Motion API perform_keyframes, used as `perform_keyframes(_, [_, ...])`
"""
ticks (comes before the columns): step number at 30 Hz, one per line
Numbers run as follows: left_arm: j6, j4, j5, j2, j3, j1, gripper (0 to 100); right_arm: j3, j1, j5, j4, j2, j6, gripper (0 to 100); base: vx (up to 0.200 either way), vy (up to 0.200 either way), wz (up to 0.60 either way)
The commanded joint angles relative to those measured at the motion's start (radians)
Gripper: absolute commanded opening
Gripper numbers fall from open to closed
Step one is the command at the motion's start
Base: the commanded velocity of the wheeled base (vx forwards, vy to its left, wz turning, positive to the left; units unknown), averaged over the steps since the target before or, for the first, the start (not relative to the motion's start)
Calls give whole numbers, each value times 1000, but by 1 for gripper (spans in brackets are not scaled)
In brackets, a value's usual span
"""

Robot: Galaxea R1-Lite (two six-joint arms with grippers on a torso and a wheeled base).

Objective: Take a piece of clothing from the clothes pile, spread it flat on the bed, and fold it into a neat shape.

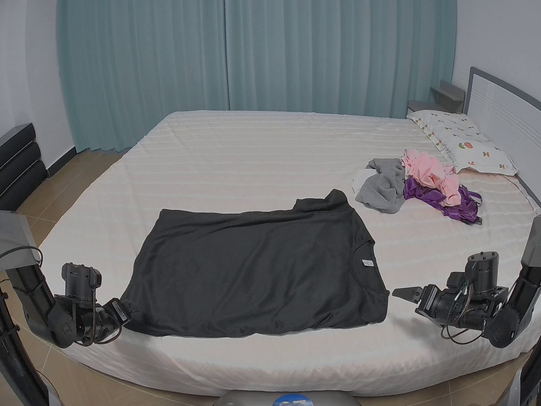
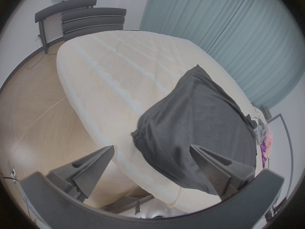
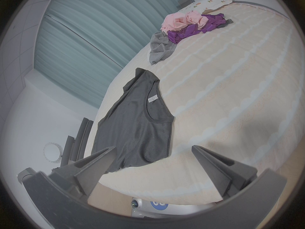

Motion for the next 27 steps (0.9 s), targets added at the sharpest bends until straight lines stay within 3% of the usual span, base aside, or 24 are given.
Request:
perform_keyframes(1, [2, -1, 4, 58, -18, 33, 100, 0, 0, 1, 0, 5, 0, 100, 0, 0, 0])
perform_keyframes(2, [2, -1, 4, 58, -21, 41, 0, 0, 0, 1, 0, 5, 0, 100, 0, 0, 0])
perform_keyframes(21, [117, 14, 75, -17, 21, 59, 0, 2, 2, 1, 1, 0, -1, 100, 0, 0, 0])
perform_keyframes(27, [168, 34, 90, -26, 50, 59, 0, 13, 42, 1, 1, 9, -1, 100, 0, 0, 0])
